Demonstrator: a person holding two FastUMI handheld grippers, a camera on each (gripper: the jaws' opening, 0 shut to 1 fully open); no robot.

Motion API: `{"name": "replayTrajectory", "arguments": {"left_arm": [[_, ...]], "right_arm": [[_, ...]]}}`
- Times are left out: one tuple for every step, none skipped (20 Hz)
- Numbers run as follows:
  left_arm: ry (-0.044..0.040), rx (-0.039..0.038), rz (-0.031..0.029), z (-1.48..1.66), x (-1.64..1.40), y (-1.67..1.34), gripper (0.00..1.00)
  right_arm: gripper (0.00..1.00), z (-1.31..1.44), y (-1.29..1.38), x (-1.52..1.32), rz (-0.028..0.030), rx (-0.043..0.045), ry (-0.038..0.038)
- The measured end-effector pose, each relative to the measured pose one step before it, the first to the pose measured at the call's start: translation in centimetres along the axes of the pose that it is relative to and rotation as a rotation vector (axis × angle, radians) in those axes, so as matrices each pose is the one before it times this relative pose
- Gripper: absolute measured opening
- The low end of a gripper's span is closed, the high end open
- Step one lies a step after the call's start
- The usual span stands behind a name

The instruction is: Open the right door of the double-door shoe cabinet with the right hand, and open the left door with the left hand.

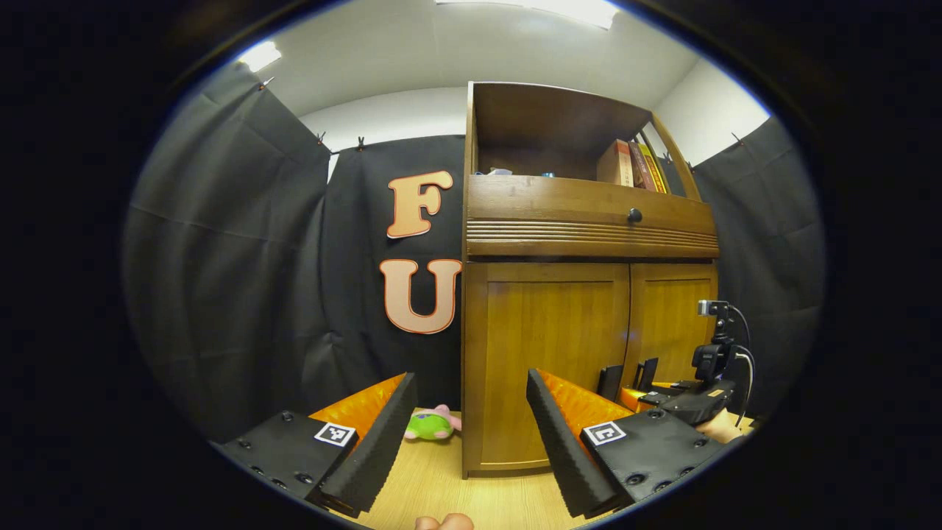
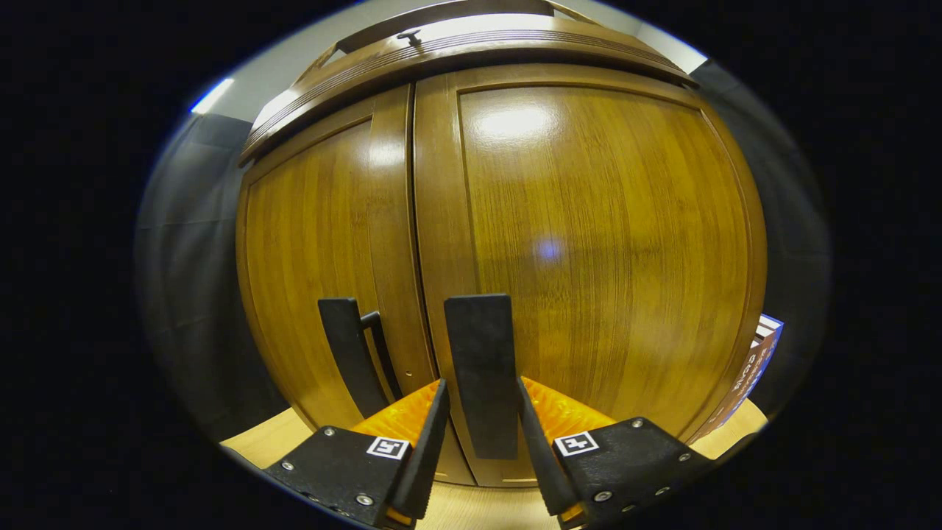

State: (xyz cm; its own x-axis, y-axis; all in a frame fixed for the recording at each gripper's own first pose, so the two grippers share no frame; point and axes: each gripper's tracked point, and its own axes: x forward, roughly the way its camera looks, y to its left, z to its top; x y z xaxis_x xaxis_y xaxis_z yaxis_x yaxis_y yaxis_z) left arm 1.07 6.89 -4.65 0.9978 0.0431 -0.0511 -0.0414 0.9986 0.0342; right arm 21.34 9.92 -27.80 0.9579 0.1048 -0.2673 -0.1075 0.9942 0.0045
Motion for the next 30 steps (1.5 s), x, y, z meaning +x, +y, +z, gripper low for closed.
{"name": "replayTrajectory", "arguments": {"left_arm": [[-0.00236,0.00582,0.00045,0.118,-0.002,-0.095,0.95],[-0.00202,0.00581,0.00078,-0.035,-0.182,-0.089,0.95],[-0.00013,0.00355,-0.00132,0.027,-0.127,-0.039,0.95],[0.00174,0.00044,-0.00277,-0.135,-0.218,-0.18,0.95],[0.00143,-0.00209,-0.0031,-0.035,-0.113,-0.161,0.95],[0.00193,-0.00122,-0.00088,-0.007,-0.124,0.032,0.95],[0.00038,0.00031,0.00344,0.051,-0.151,0.086,0.95],[0.00006,0.00179,0.00418,0.002,-0.167,0.133,0.97],[0.00018,0.00184,0.00466,0.031,-0.115,0.108,0.95],[0.0013,0.00048,0.00362,0.01,-0.144,0.118,0.97],[0.00252,-0.00049,0.00136,-0.096,-0.197,0.093,0.97],[0.00215,-0.001,0.00189,-0.006,-0.105,0.118,0.95],[0.00217,-0.00126,0.00348,-0.029,-0.061,0.127,0.95],[0.0018,-0.00181,0.00333,-0.107,-0.152,0.142,0.95],[0.00127,-0.00232,0.00407,-0.011,-0.171,0.158,0.97],[0.00087,-0.00182,0.00431,0.006,-0.251,0.088,0.95],[0.00034,-0.0009,0.00434,0.085,-0.055,0.162,0.95],[-0.00032,-0.0025,0.00539,-0.025,-0.101,0.138,0.95],[-0.00057,-0.00462,0.00548,0.033,-0.213,0.153,0.95],[0.00183,-0.00473,0.00251,-0.117,-0.156,-0.04,0.95],[0.00388,-0.00395,-0.00164,-0.071,-0.256,-0.169,0.95],[0.00245,-0.00208,0.00054,-0.003,-0.088,-0.116,0.95],[-0.00107,0.00066,0.00187,0.105,-0.174,0.028,0.95],[-0.00173,-0.00007,-0.00061,0.037,-0.261,-0.089,0.95],[0.00039,-0.00257,-0.0016,0.057,-0.098,-0.142,0.95],[0.00196,-0.00177,-0.00149,-0.025,-0.188,-0.147,0.95],[-0.00092,0.00066,-0.00175,0.099,-0.189,-0.112,0.95],[-0.00227,0.00244,0.00028,0.166,-0.319,-0.131,0.95],[-0.00341,0.00248,-0.00074,0.213,-0.268,-0.109,0.95],[-0.0037,0.00237,-0.00289,0.177,-0.101,-0.234,0.95]], "right_arm": [[0.56,0.045,0.041,-0.062,0.00545,0.0035,-0.00249],[0.46,0.008,-0.122,0.077,-0.00271,-0.00135,0.00108],[0.53,-0.004,-0.322,-0.084,-0.00996,-0.00558,-0.00083],[0.6,-0.054,-0.057,-0.012,0.00265,0.00096,0.00285],[0.29,-0.015,0.084,0.085,0.00046,0.00324,0.00054],[0.38,-0.038,-0.088,-0.1,-0.00064,0.00181,0.00138],[0.38,-0.013,-0.005,0.017,-0.00225,-0.00249,-0.00017],[0.37,-0.011,0.003,-0.047,-0.00275,-0.00538,-0.00185],[0.46,-0.007,-0.019,-0.078,-0.00269,-0.00653,-0.00343],[0.35,0.043,-0.006,-0.109,-0.00237,-0.00228,-0.00662],[0.23,-0.034,-0.015,-0.156,-0.00076,0.0007,-0.00197],[0.43,-0.102,-0.007,-0.239,0.00198,0.00307,-0.00066],[0.41,-0.015,-0.042,-0.318,0.00291,0.00408,-0.00121],[0.41,-0.028,-0.018,-0.347,0.00426,0.00152,-0.00217],[0.31,0.002,-0.036,-0.405,0.0035,0.00081,-0.00302],[0.31,-0.017,-0.02,-0.511,0.00309,-0.00157,-0.00282],[0.31,0.014,0.023,-0.469,0.00317,0.00076,-0.00174],[0.3,-0.042,-0.03,-0.598,0.00277,0.00003,-0.00225],[0.3,-0.079,-0.093,-0.493,0.00236,-0.00201,-0.00108],[0.3,-0.042,-0.047,-0.527,0.00276,-0.00083,-0.00204],[0.3,-0.025,-0.08,-0.571,0.00247,-0.00209,-0.0021],[0.3,0.037,-0.028,-0.571,0.00346,-0.00256,-0.00216],[0.3,-0.024,-0.108,-0.588,0.00394,-0.00204,-0.00176],[0.3,-0.035,-0.082,-0.582,0.00549,-0.00373,-0.00208],[0.3,-0.151,-0.057,-0.706,0.00677,-0.00385,-0.00069],[0.3,0.076,-0.112,-0.586,0.0064,-0.00061,-0.00052],[0.3,0.007,-0.096,-0.548,0.00451,0.00344,0.00248],[0.3,0.005,-0.096,-0.508,0.00214,0.00611,0.00048],[0.3,-0.037,-0.109,-0.541,0.00302,0.00172,0.00024],[0.3,0.04,-0.168,-0.473,0.00025,-0.00013,-0.00219]]}}
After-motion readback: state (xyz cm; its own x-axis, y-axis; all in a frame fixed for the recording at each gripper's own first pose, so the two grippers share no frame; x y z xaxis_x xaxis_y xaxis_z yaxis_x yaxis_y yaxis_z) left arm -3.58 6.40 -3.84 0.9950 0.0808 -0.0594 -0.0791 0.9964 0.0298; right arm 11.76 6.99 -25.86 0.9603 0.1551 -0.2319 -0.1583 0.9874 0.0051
